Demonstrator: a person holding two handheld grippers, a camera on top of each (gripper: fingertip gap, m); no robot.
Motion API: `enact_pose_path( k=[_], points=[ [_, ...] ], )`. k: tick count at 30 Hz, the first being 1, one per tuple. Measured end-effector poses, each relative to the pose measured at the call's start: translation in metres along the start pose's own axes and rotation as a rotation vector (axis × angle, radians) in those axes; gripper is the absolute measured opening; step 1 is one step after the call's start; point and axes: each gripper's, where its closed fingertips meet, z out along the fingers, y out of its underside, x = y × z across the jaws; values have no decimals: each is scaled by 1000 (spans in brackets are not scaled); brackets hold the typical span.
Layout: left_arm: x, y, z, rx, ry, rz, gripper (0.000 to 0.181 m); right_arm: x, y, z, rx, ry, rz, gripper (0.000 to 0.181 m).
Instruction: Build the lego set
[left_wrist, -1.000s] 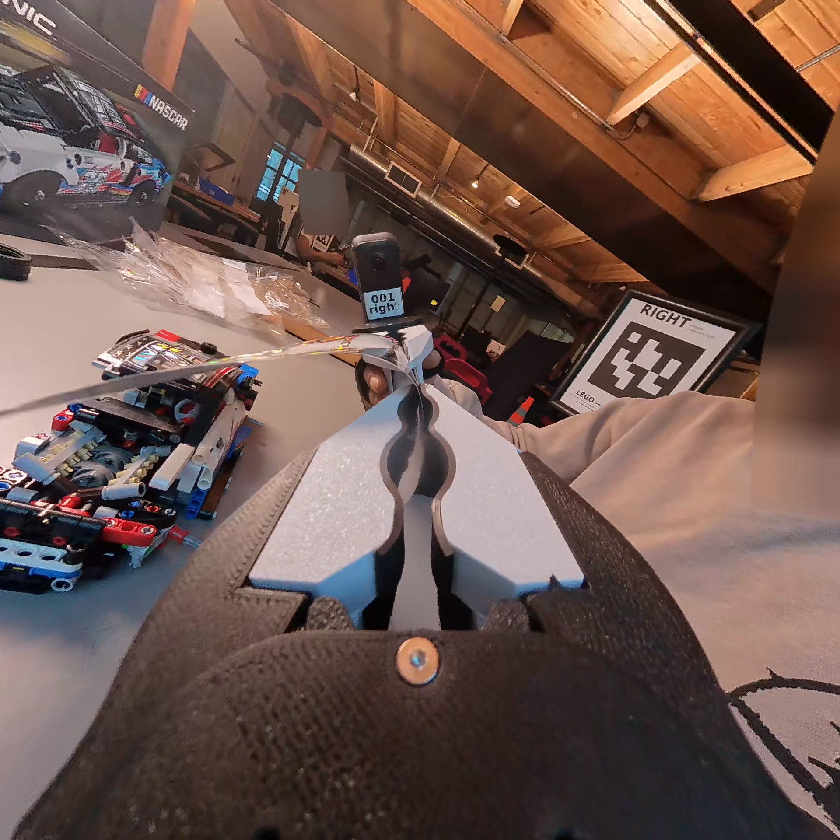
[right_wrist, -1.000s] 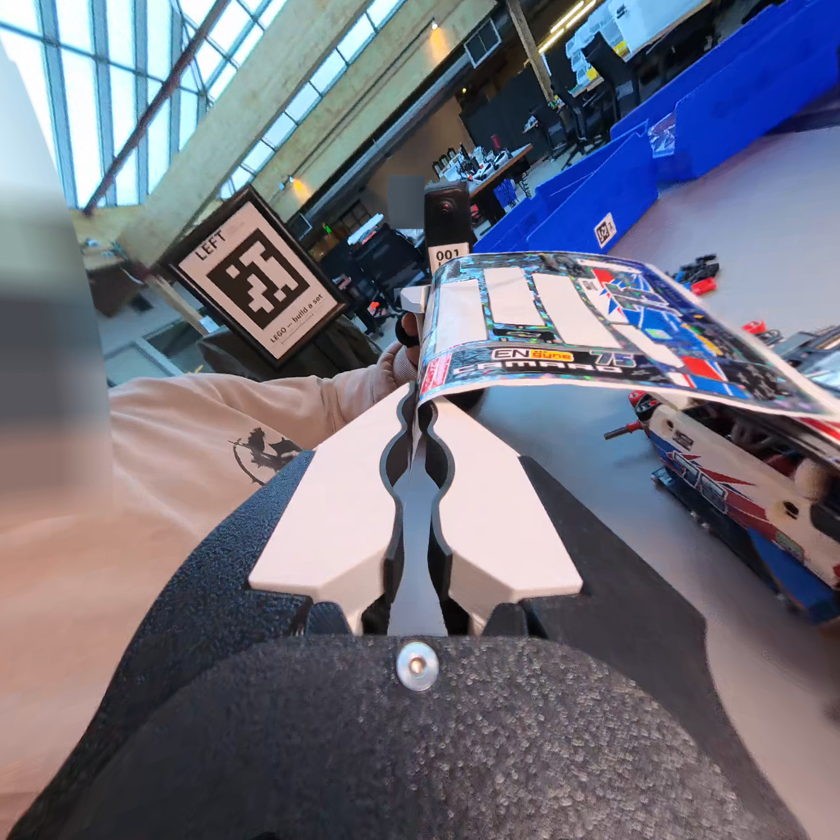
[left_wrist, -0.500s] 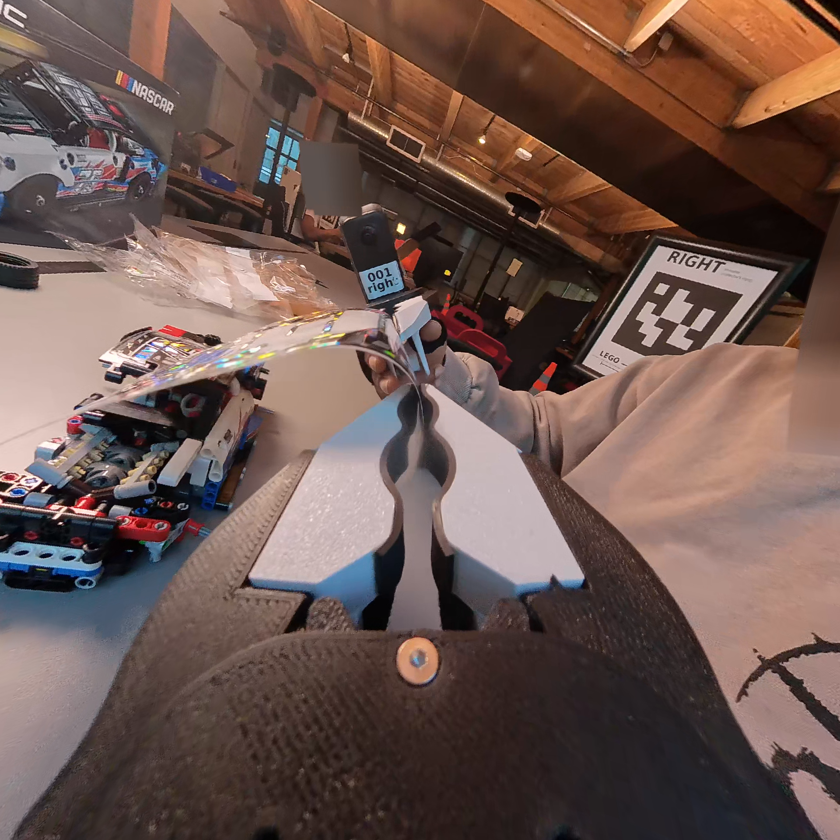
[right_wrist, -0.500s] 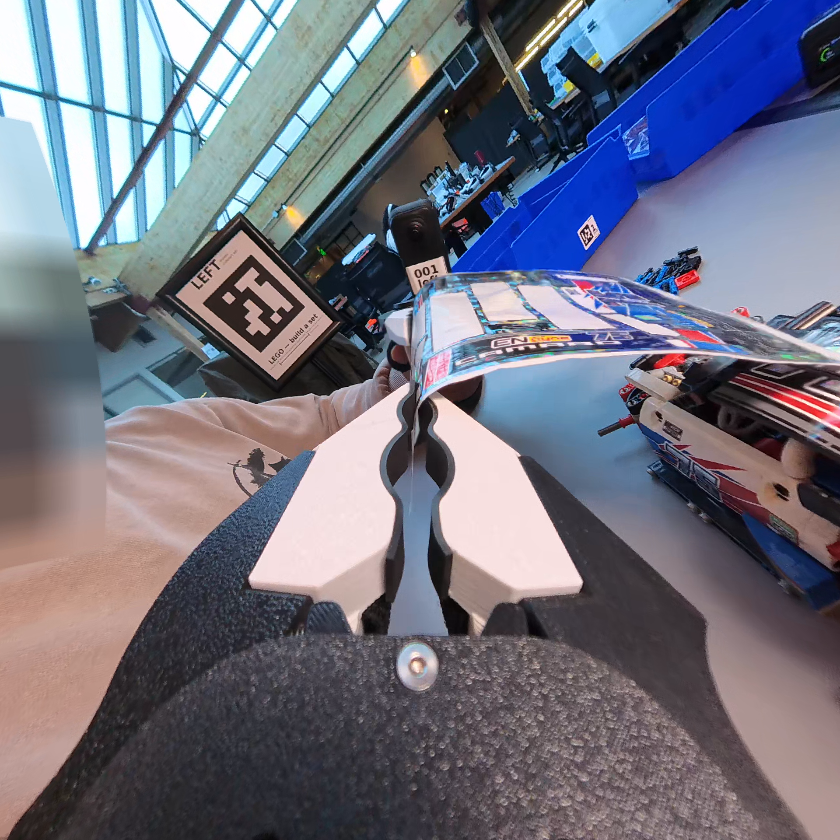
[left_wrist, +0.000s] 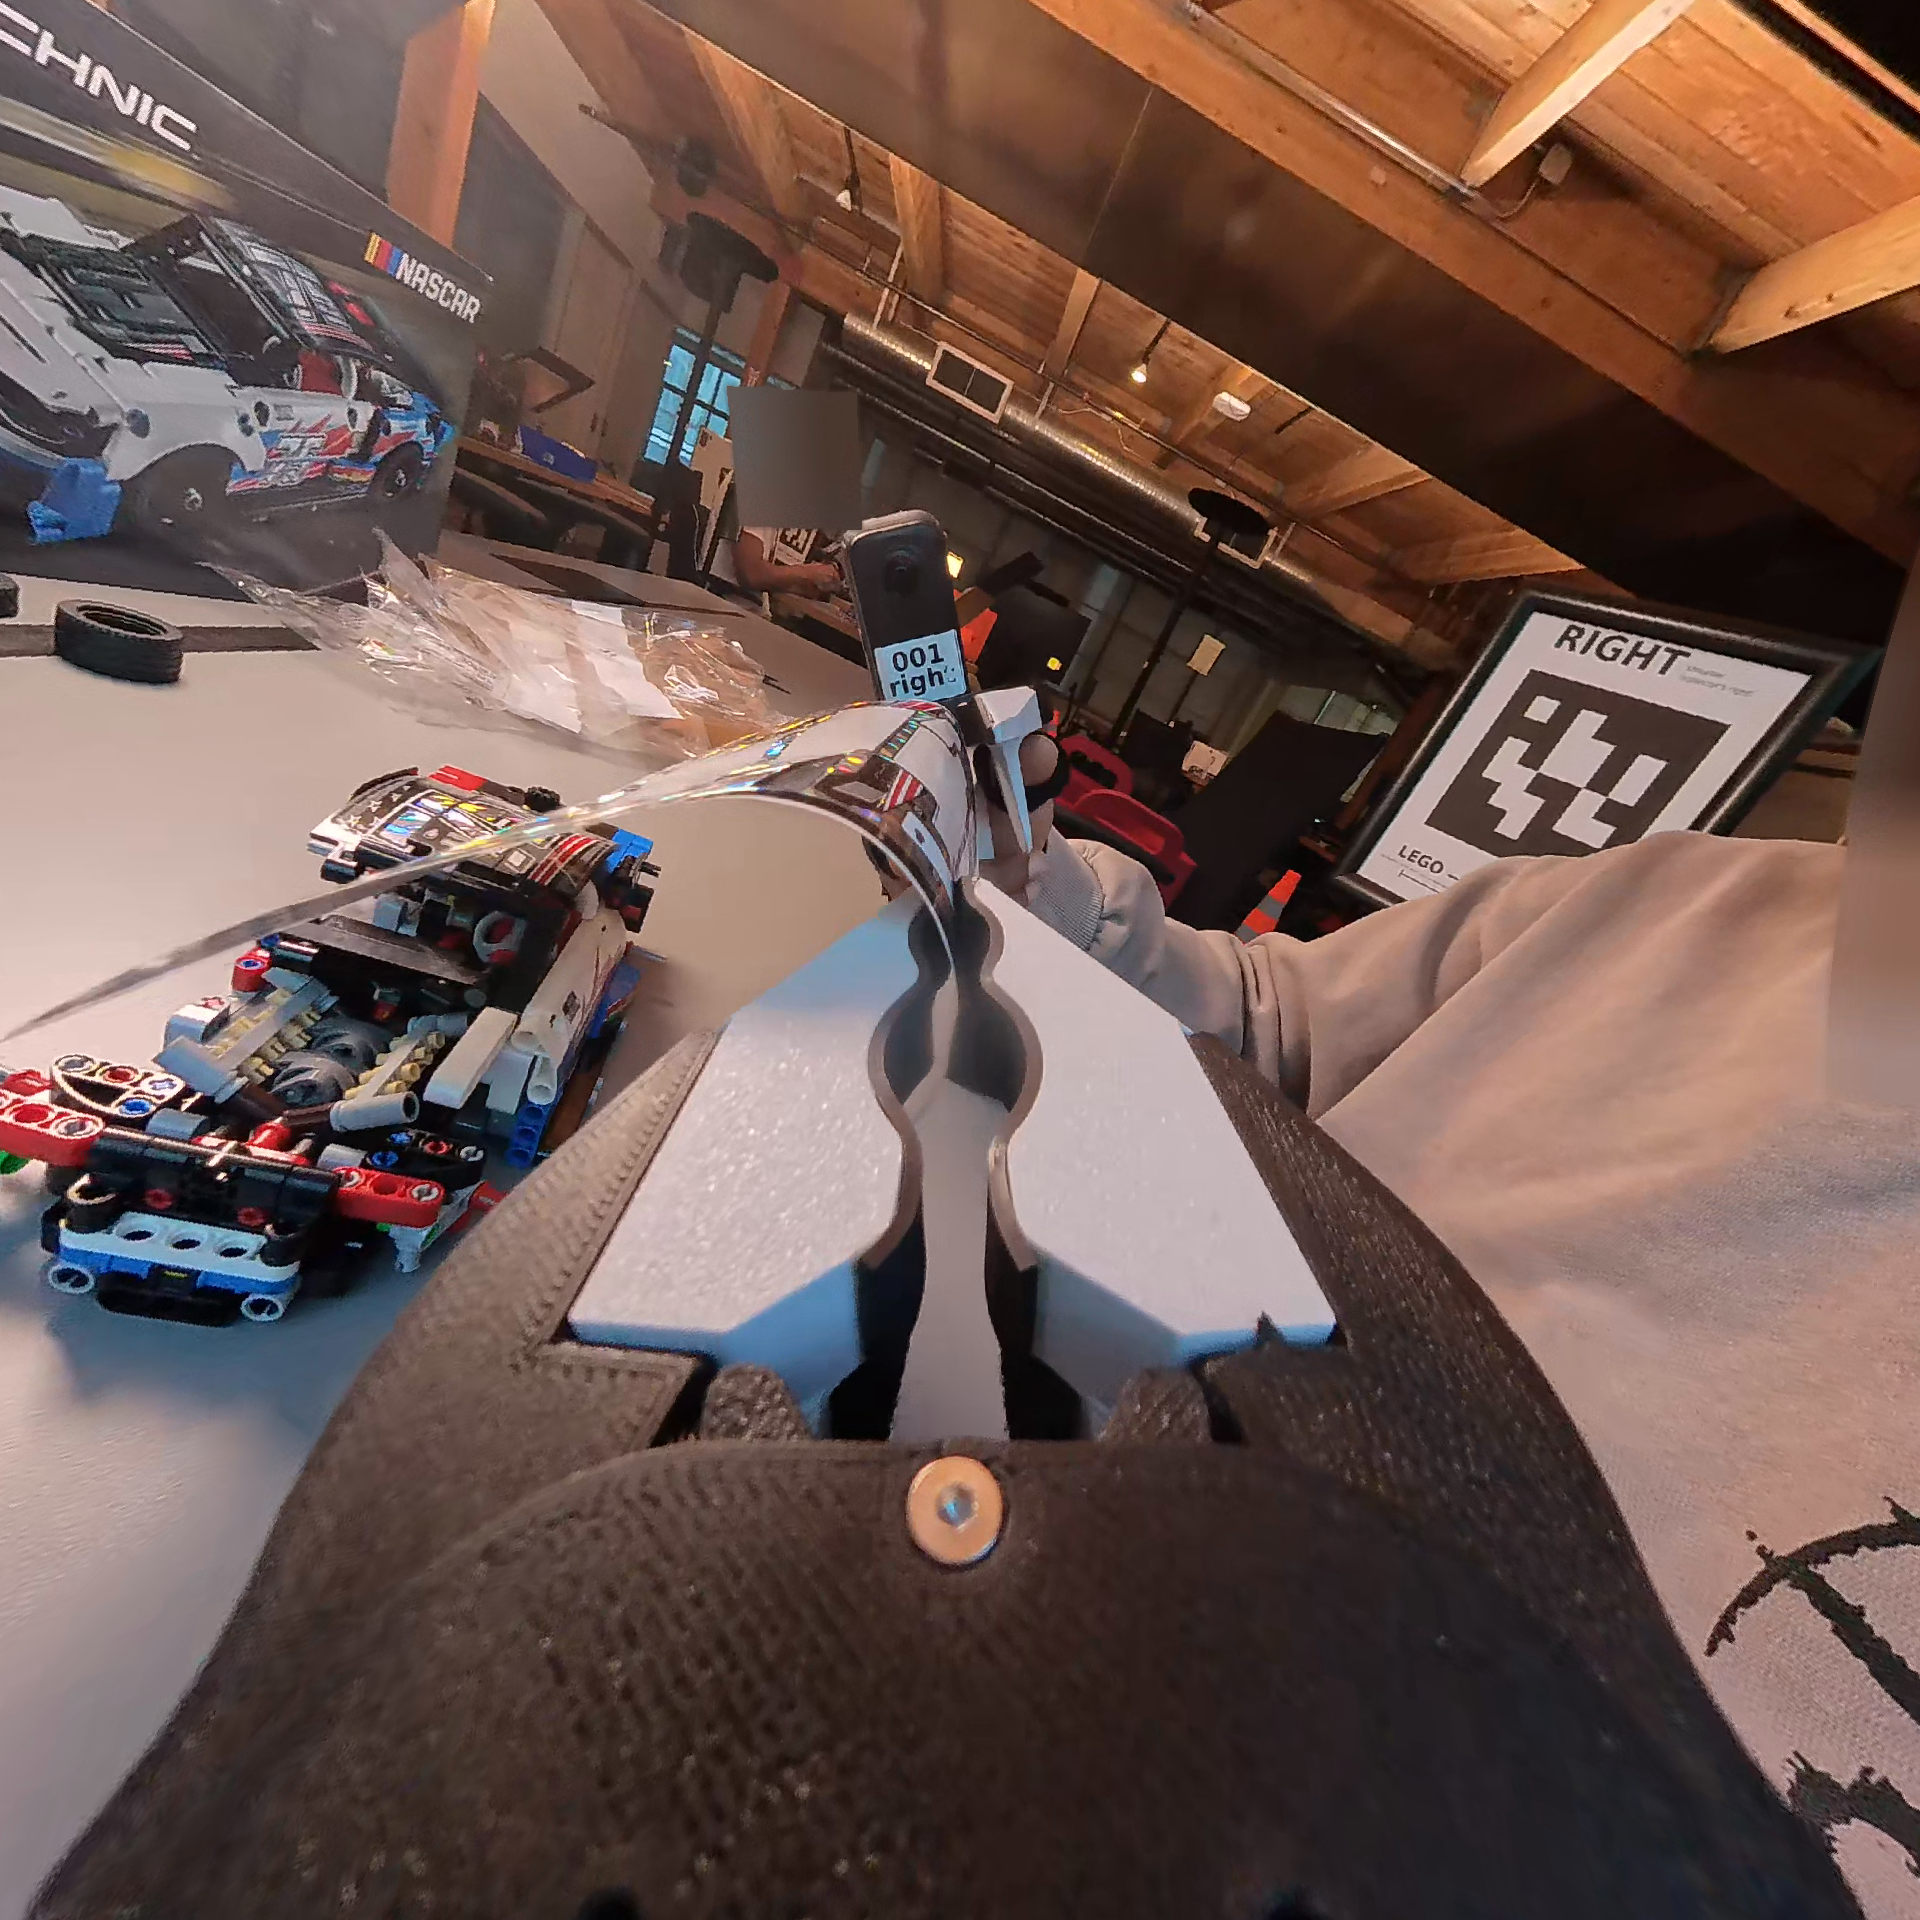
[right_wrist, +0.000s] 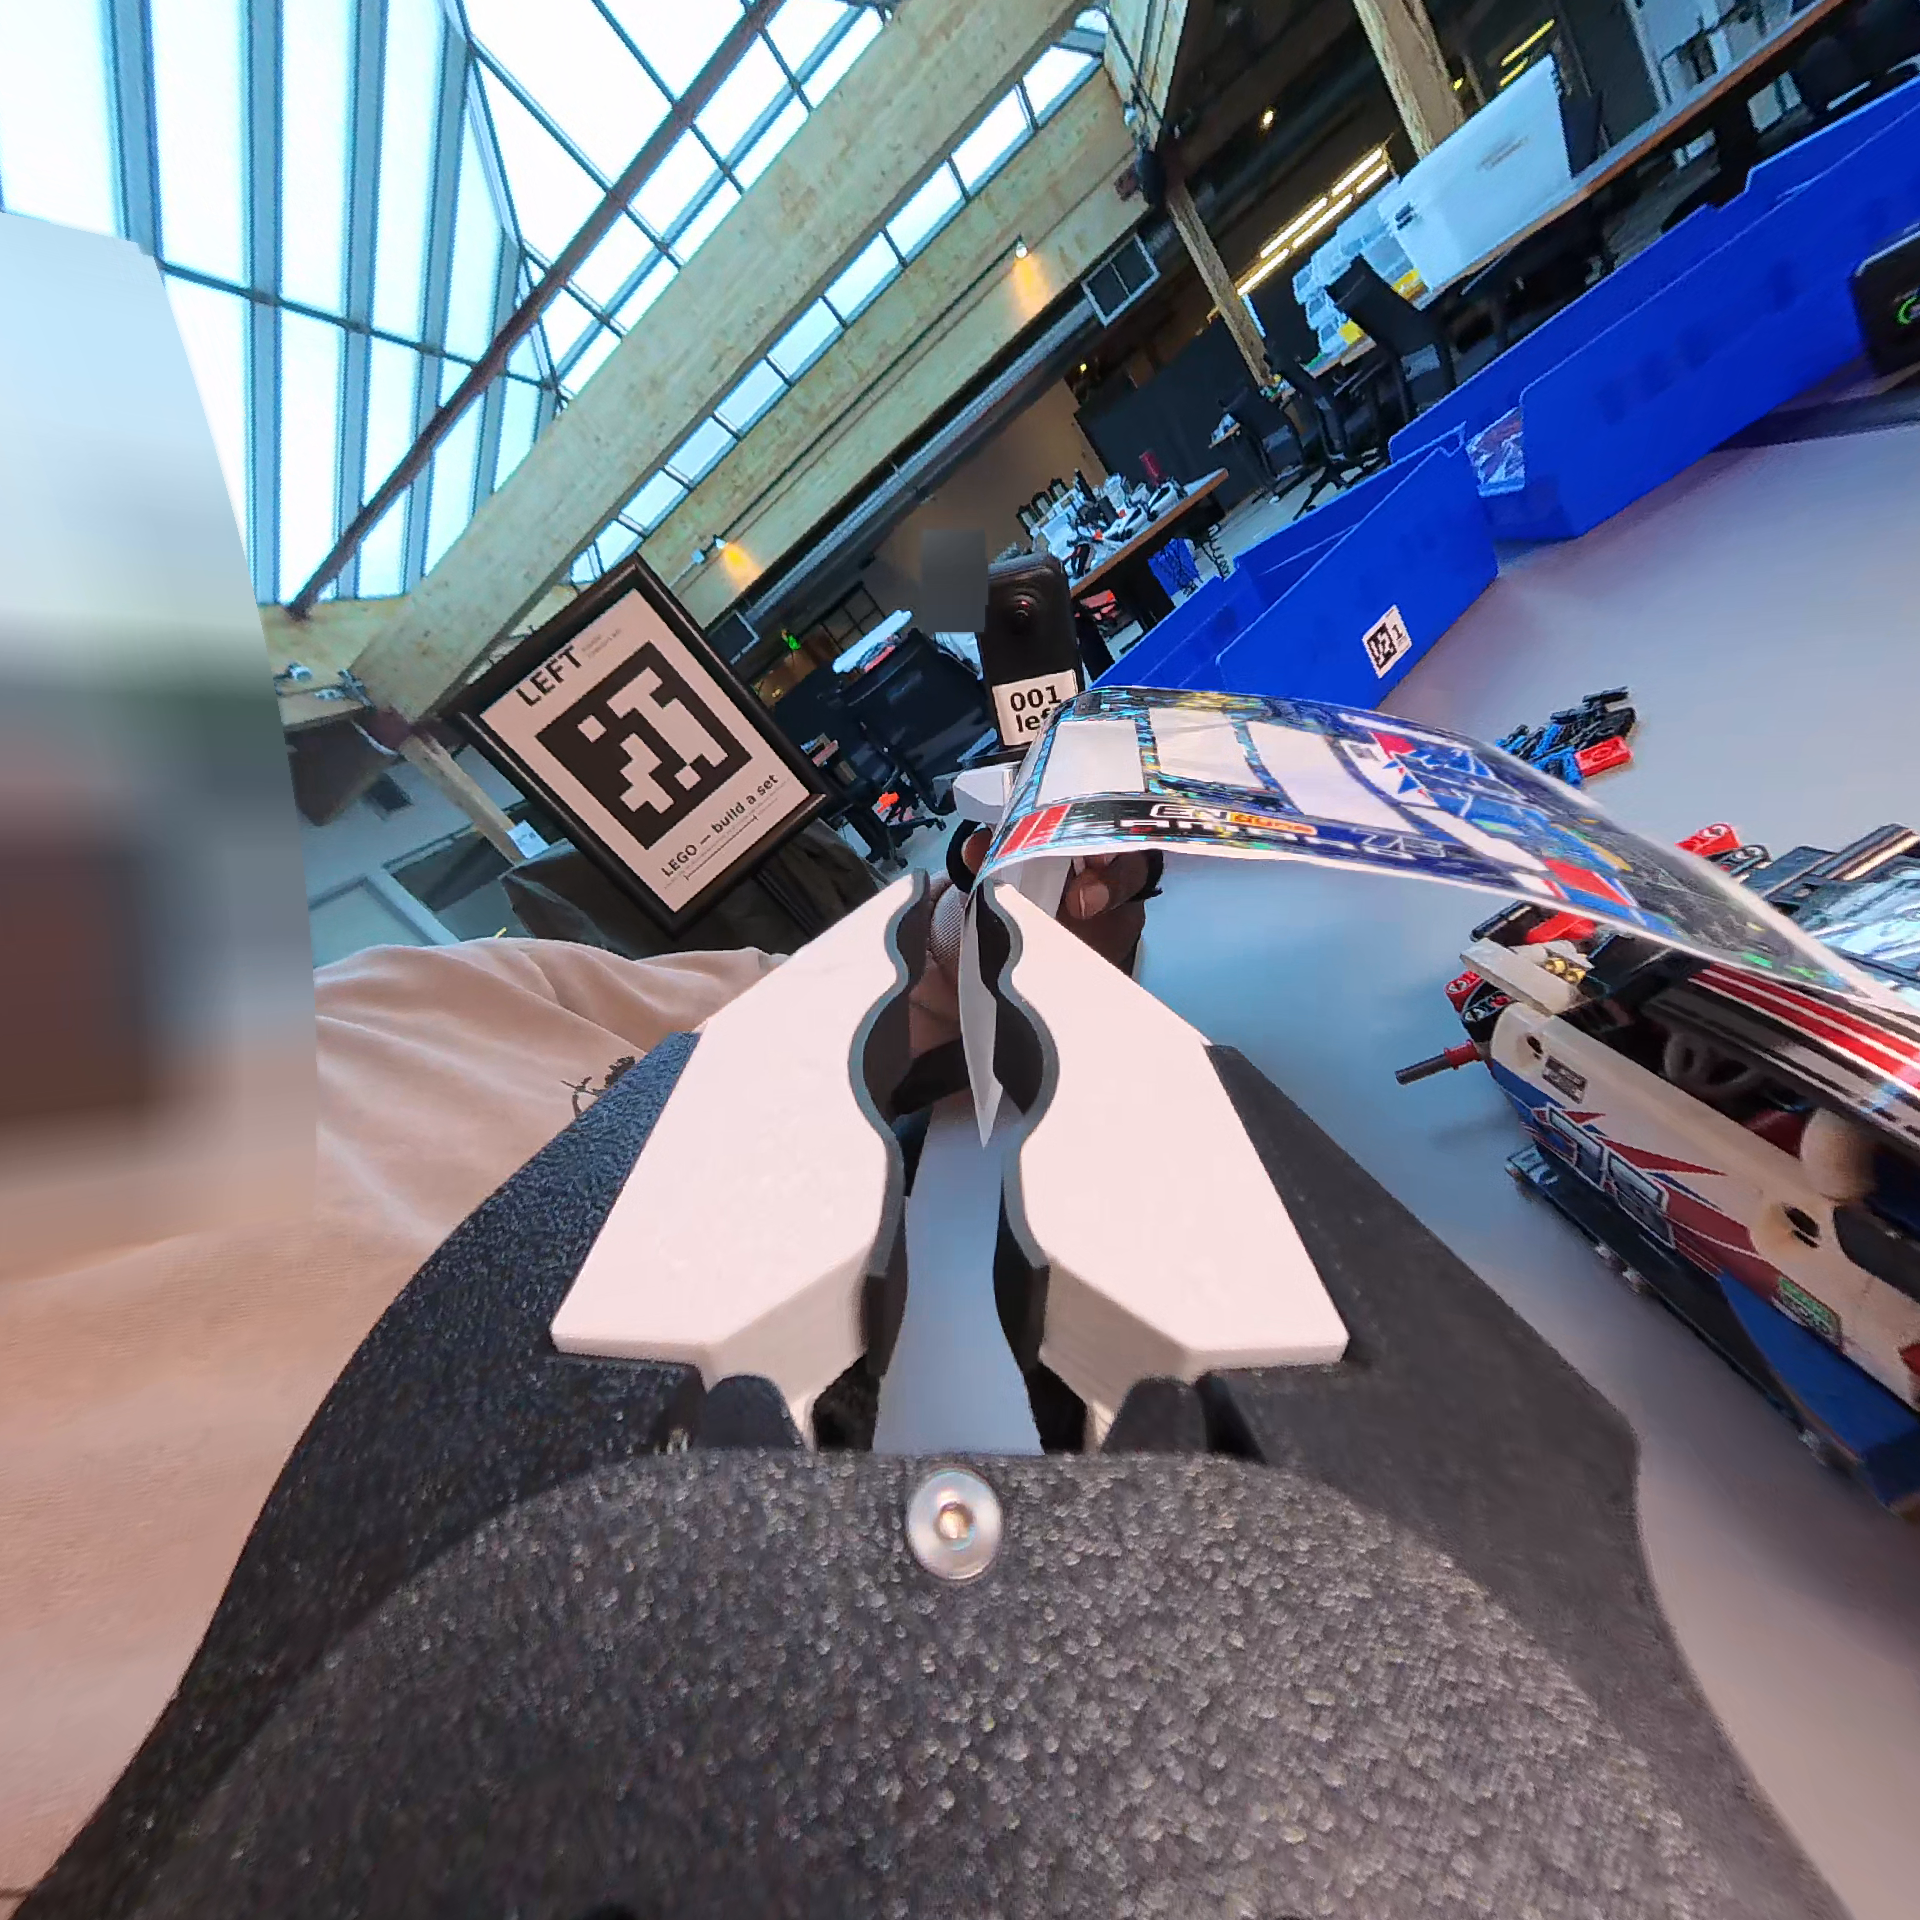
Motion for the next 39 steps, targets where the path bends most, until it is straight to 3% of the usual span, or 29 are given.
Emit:
enact_pose_path(
  k=[11, 30, 32, 37, 39],
  points=[
    [-4, -1, -1, 3, -26, 8, 0, 10, 2, 0, -18, 99, -106, 0],
    [-15, 2, -3, -33, -145, 140, 0, 4, 5, -1, -50, 111, -280, 0],
    [-20, 2, -5, -53, -194, 156, 9, 6, 6, -1, -65, 132, -318, 0],
    [-26, -46, -35, 15, -382, 372, 38, 0, 9, -10, -181, 155, -422, 0],
    [-16, -58, -34, -56, -410, 529, 42, 0, 21, -13, -307, 142, -429, 0]
  ],
)
